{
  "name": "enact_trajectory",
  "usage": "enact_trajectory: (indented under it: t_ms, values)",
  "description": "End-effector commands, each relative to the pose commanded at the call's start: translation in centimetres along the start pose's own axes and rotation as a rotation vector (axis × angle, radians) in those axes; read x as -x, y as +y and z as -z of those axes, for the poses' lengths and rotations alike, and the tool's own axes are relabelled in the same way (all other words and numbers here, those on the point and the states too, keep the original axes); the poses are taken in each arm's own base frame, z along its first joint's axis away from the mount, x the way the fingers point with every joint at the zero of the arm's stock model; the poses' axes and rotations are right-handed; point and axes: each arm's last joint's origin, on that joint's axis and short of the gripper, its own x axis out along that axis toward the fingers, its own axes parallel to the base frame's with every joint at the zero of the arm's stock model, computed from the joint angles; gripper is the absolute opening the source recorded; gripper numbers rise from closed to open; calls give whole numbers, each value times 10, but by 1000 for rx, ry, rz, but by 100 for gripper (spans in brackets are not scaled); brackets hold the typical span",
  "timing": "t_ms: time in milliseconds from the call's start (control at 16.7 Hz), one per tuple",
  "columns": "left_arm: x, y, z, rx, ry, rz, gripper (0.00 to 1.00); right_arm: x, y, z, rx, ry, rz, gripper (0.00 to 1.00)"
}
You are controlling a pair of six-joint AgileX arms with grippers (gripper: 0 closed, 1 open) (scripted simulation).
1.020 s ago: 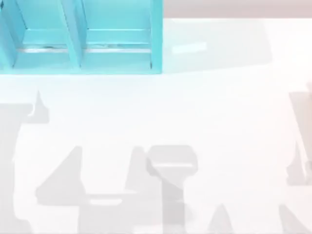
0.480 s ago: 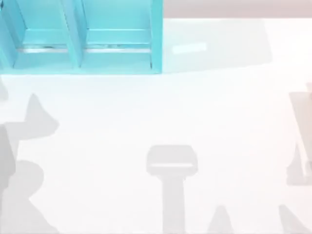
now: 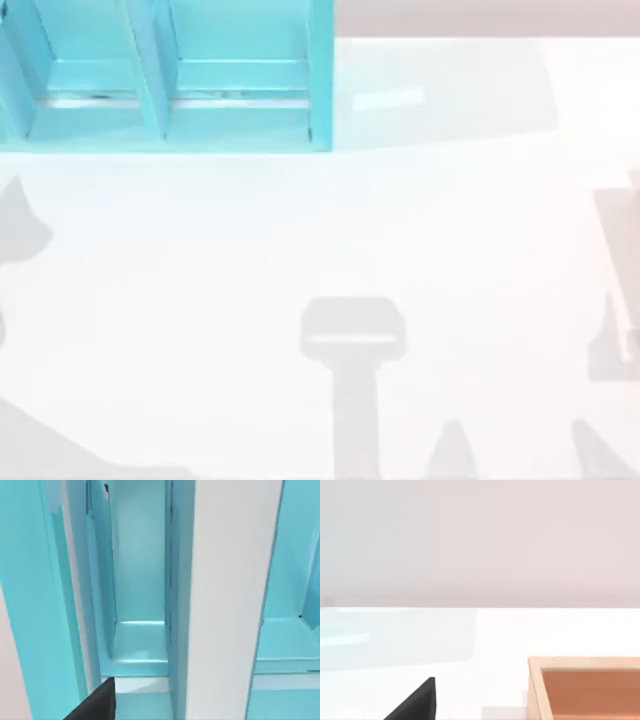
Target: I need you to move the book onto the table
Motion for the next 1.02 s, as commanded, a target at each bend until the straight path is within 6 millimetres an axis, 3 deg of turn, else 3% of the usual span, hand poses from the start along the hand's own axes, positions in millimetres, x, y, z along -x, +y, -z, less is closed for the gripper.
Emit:
enact_trajectory:
  t_ms: [360, 840, 1020]
  values:
    - [-9, 0, 0, 0, 1, 1, 100, 0, 0, 0, 0, 0, 0, 100]
    - [-85, 3, 0, 0, -1, 0, 100, 0, 0, 0, 0, 0, 0, 100]
    - [-100, 0, 0, 0, 0, 0, 100, 0, 0, 0, 0, 0, 0, 100]
